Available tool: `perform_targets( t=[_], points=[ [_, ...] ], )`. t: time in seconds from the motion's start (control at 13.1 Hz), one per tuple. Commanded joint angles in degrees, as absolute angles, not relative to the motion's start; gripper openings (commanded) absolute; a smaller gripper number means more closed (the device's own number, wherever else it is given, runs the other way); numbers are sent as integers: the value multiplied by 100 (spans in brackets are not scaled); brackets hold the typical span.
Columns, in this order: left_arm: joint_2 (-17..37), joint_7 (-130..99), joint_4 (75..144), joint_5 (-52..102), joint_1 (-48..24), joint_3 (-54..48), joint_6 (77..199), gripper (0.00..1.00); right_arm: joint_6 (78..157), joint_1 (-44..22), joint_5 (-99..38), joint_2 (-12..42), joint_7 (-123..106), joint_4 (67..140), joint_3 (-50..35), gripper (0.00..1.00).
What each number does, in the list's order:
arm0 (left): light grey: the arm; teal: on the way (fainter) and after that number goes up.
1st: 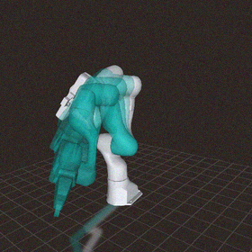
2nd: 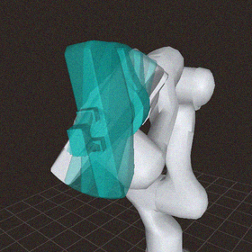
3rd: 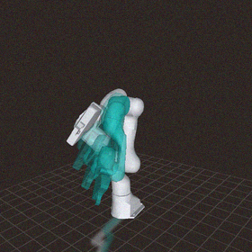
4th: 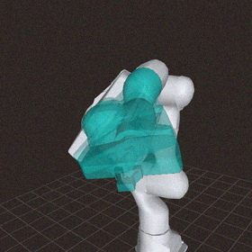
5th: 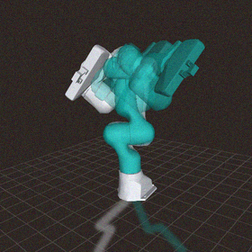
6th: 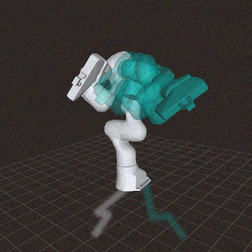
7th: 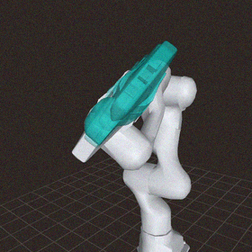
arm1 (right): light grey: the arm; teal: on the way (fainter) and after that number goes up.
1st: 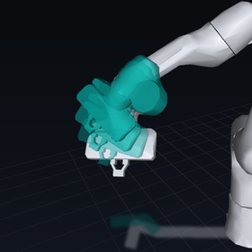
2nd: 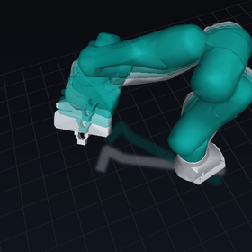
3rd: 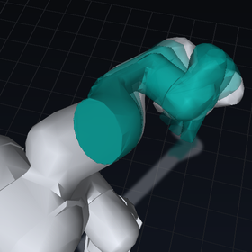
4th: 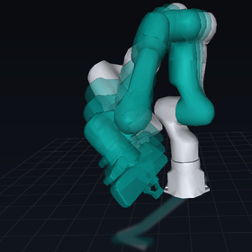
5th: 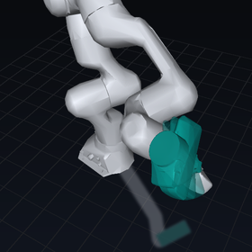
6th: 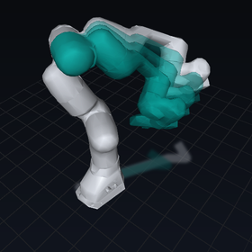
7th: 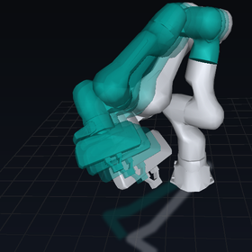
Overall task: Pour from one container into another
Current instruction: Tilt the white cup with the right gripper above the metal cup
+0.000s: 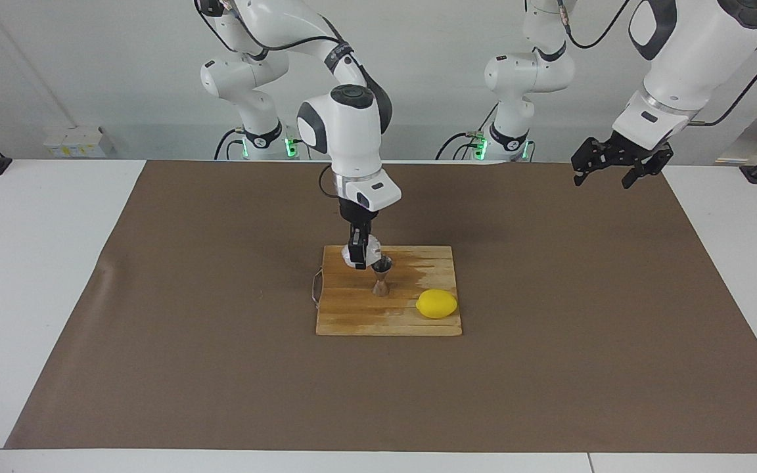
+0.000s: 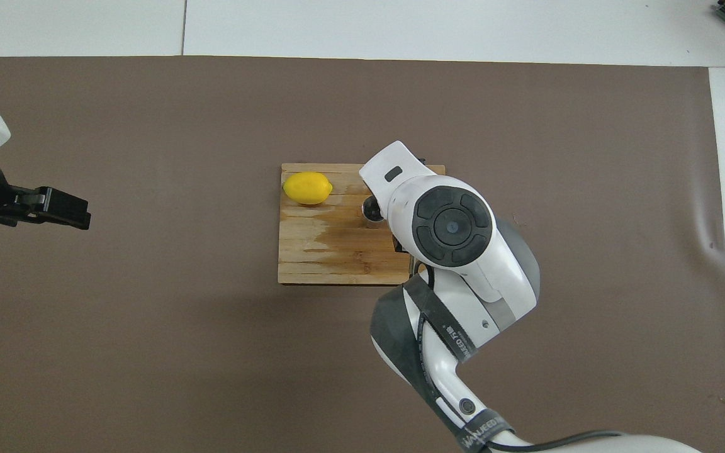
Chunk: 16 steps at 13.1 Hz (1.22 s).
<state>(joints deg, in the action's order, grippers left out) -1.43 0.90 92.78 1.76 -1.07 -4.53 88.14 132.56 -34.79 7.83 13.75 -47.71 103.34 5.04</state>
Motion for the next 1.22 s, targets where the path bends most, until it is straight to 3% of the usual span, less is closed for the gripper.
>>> perform_targets(
  t=[0.0, 0.84, 1.15],
  points=[
    [-325, 105, 9483, 88, -26, -527, 8851, 100, 13412, -3357, 415, 1397, -4841, 10388, 457, 7],
    [-325, 105, 9475, 88, -26, -519, 8851, 100, 13676, -2883, -2176, 1397, -7089, 10521, 457, 6],
    [-325, 105, 9483, 97, -26, -527, 8851, 100, 13369, -2260, -3477, 1380, -8478, 10529, 457, 5]
  ],
)
